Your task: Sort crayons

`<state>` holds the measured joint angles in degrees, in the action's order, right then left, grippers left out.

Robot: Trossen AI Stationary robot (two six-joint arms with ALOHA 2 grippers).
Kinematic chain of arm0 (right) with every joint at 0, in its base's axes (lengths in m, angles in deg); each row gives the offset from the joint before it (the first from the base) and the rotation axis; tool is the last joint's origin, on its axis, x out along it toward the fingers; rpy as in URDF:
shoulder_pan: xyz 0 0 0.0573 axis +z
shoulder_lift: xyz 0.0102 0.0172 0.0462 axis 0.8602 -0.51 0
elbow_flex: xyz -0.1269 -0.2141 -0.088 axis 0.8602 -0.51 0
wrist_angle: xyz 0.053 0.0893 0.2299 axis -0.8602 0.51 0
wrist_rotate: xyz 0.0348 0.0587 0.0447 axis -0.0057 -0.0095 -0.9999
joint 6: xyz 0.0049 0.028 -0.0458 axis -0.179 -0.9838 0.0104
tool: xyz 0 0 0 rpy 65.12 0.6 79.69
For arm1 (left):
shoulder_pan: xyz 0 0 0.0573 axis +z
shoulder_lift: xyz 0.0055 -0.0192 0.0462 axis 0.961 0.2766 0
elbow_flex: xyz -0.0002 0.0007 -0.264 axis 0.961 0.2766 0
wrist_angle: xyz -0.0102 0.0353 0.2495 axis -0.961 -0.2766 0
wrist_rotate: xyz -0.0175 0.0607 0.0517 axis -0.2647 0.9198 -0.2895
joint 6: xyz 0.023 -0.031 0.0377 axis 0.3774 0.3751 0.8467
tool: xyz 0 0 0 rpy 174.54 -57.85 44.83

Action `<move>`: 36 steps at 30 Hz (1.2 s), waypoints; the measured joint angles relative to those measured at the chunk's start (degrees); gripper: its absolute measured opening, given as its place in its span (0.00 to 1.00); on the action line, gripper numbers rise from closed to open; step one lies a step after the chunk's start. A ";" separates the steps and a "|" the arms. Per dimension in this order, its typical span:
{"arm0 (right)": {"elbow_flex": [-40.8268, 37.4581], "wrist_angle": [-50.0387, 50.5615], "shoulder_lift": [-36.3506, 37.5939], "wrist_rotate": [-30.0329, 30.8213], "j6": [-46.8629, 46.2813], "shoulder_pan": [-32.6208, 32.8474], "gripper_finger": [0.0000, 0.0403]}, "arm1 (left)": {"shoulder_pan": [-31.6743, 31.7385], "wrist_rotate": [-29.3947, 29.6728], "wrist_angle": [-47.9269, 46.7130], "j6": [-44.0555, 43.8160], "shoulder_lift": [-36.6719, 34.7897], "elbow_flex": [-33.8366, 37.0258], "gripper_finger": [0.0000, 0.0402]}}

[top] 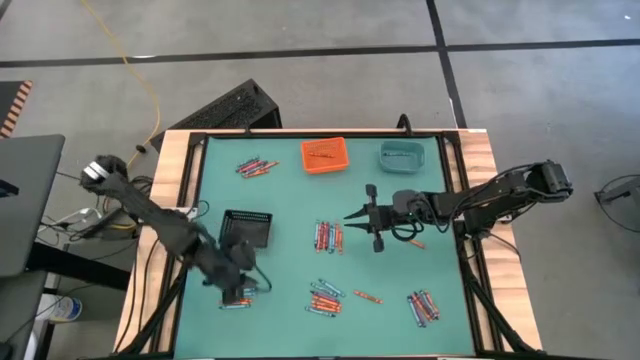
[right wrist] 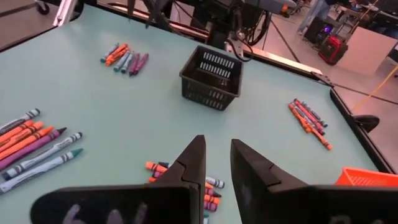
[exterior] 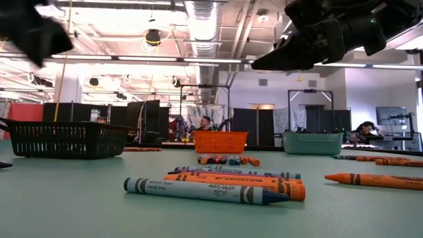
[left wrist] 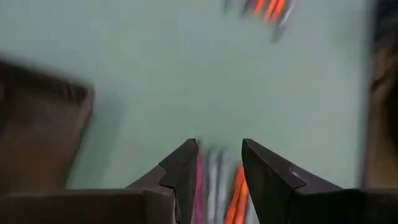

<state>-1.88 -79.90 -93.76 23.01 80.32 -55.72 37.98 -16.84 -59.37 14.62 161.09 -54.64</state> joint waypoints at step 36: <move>0.00 1.69 0.00 0.12 -1.99 3.50 0.18 | -4.49 -10.59 -5.50 -9.01 16.34 5.87 0.29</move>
<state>-1.88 -78.21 -93.76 23.13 78.33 -52.22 33.50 -27.42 -64.87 5.61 177.43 -48.77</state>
